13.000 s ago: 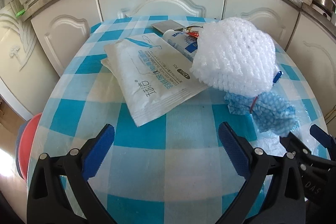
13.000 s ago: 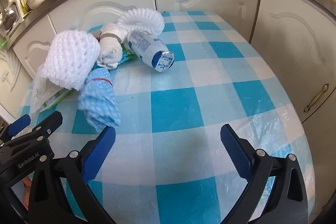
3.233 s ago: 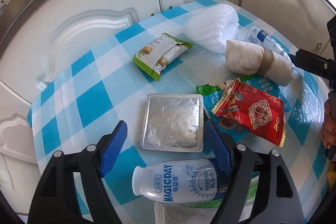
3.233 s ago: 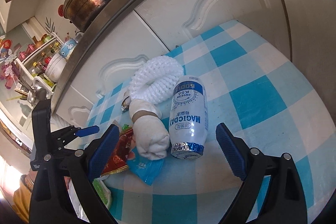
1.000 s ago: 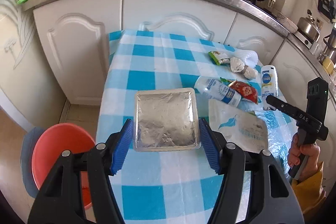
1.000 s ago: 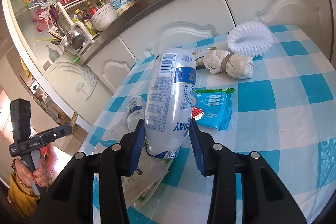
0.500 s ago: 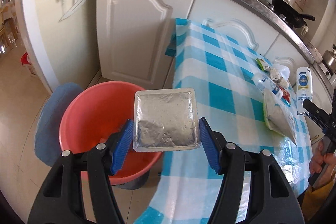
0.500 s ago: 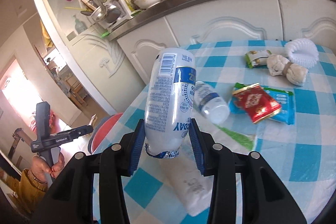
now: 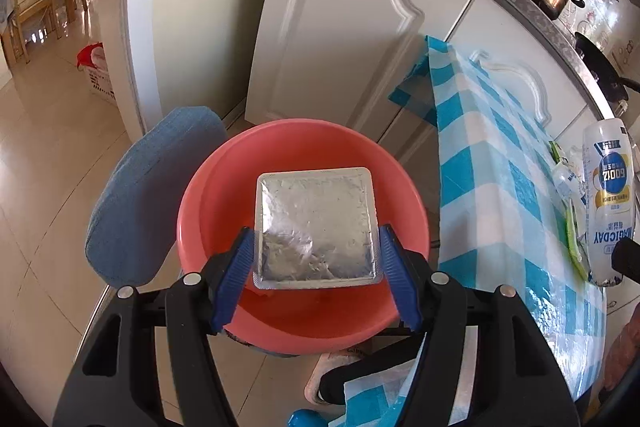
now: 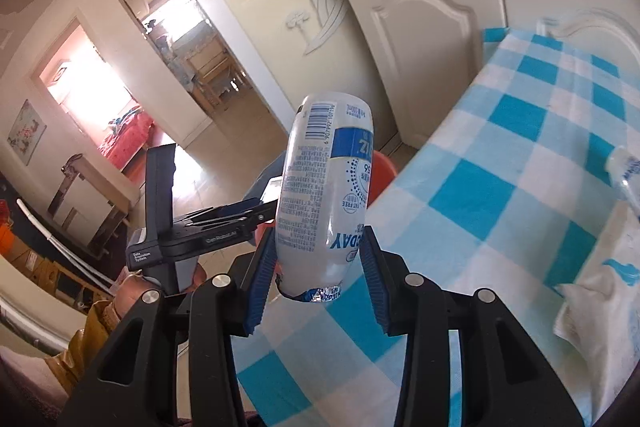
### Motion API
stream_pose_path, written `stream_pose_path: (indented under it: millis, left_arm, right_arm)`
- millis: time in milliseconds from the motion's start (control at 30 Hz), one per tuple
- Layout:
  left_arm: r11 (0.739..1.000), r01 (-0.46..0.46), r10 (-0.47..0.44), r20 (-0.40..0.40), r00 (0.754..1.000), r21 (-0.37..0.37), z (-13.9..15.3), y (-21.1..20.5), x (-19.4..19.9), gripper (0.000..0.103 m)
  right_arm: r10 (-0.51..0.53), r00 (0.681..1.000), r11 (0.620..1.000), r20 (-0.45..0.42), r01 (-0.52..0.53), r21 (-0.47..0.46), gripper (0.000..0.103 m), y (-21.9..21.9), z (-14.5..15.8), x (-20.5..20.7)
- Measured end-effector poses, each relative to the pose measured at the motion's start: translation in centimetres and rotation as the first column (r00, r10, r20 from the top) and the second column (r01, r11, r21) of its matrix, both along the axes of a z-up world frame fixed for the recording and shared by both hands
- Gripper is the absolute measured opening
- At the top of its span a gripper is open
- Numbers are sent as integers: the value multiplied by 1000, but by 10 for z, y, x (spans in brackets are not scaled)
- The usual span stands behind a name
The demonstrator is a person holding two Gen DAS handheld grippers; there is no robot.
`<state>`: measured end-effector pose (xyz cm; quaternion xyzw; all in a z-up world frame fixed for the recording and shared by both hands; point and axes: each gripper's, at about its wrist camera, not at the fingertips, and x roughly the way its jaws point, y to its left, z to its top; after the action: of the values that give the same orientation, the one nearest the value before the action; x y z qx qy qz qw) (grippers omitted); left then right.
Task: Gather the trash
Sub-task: 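Lift and carry the foil packet and bottle toward the red bucket, then open both tools to drop the items into the red bucket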
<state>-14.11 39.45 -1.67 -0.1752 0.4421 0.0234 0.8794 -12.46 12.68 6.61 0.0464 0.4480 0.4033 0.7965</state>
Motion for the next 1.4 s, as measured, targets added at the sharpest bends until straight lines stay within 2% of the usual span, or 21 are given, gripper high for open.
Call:
stream_pose_path:
  millis: [200, 333, 433, 467, 567, 667, 733, 800, 967, 1000, 1033, 1233, 1333, 1400]
  left_arm:
    - [1000, -10, 10, -22, 1000, 3, -17, 1, 8, 64]
    - [999, -16, 17, -42, 999, 37, -27, -2, 11, 64]
    - [999, -31, 32, -47, 998, 24, -32, 0, 12, 68]
    - [999, -39, 40, -47, 998, 20, -33, 1, 12, 72]
    - [998, -55, 56, -48, 997, 21, -33, 4, 9, 82]
    - [998, -63, 62, -21, 998, -2, -26, 7, 0, 82]
    - [997, -70, 70, 9, 997, -18, -20, 9, -9, 82]
    - [996, -84, 85, 44, 995, -33, -13, 10, -19, 84]
    - [988, -122, 134, 126, 983, -99, 3, 9, -37, 92]
    - [987, -124, 137, 134, 981, -102, 6, 8, -40, 92]
    - [987, -124, 138, 144, 980, -103, 10, 5, -42, 92]
    - [985, -99, 125, 196, 972, -141, 29, -11, -45, 92]
    - [985, -60, 91, 193, 977, -161, 35, -24, -40, 94]
    - [989, -35, 62, 188, 980, -146, 38, -35, -37, 95]
  right_arm:
    - [34, 998, 997, -47, -37, -72, 43, 40, -20, 18]
    - [44, 998, 992, -47, -49, -113, 44, 55, -29, 19]
    - [41, 998, 990, -46, -47, -131, 45, 61, -34, 17]
    - [35, 998, 991, -48, -41, -126, 45, 60, -35, 16]
    - [12, 999, 996, -48, -16, -86, 59, 52, -34, 12]
    - [-17, 1000, 998, -4, 17, -54, 65, 38, -25, 4]
    - [-37, 999, 999, 32, 38, -28, 76, 24, -16, -5]
    - [-53, 996, 999, 72, 53, 1, 81, 9, -7, -13]
    - [-129, 985, 988, 111, 119, 94, 82, -33, 7, -26]
    - [-141, 983, 986, 114, 129, 110, 88, -39, 8, -27]
    - [-152, 981, 982, 120, 136, 131, 90, -47, 10, -28]
    - [-199, 970, 966, 142, 170, 196, 91, -70, 12, -31]
    - [-214, 966, 959, 143, 180, 219, 92, -79, 10, -30]
    - [-232, 961, 953, 149, 193, 234, 92, -86, 9, -32]
